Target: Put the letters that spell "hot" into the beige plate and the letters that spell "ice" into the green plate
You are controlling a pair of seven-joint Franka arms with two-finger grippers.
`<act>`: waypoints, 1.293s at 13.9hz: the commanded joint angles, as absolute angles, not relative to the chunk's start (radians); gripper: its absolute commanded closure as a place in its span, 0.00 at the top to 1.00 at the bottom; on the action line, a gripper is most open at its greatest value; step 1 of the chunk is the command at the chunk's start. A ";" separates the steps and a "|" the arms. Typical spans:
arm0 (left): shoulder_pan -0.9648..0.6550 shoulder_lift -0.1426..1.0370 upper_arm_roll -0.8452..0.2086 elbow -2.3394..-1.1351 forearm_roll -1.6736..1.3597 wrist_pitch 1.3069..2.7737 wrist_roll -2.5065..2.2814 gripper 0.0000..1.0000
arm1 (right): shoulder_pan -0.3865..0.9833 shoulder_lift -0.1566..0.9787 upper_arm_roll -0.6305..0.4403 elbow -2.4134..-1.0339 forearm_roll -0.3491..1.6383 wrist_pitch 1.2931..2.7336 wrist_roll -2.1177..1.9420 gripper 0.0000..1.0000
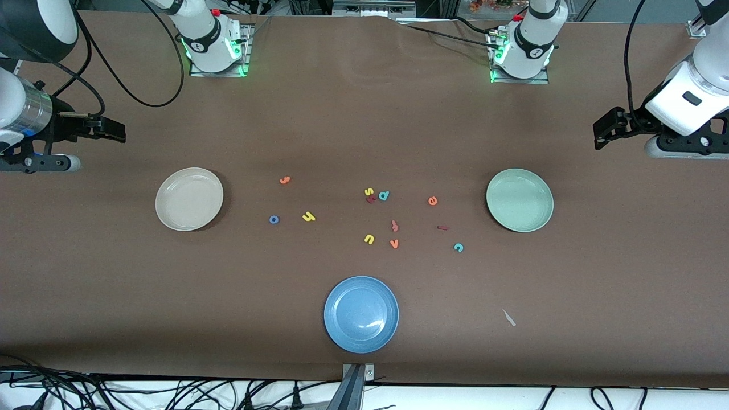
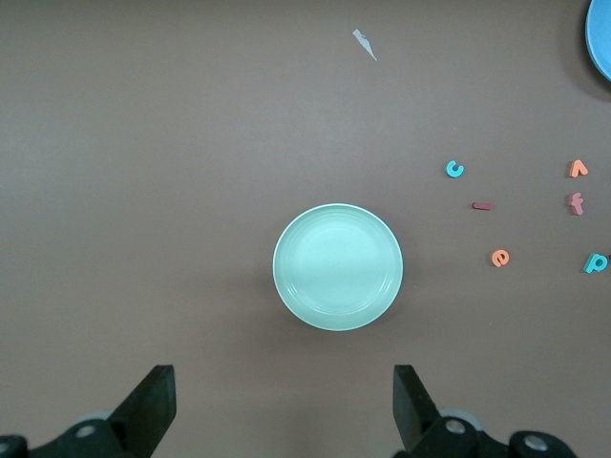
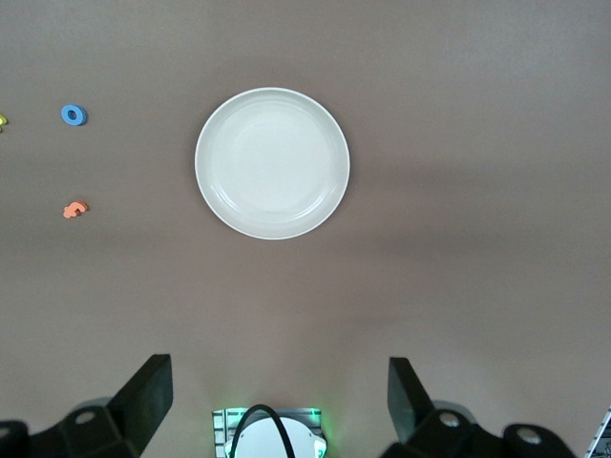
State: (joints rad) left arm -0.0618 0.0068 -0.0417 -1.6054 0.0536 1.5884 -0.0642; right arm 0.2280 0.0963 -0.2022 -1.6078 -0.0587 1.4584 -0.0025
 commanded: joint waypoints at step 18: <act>-0.058 0.014 -0.035 -1.585 0.048 1.571 -0.044 1.00 | 0.229 0.100 -0.202 -1.598 -0.048 1.447 0.008 1.00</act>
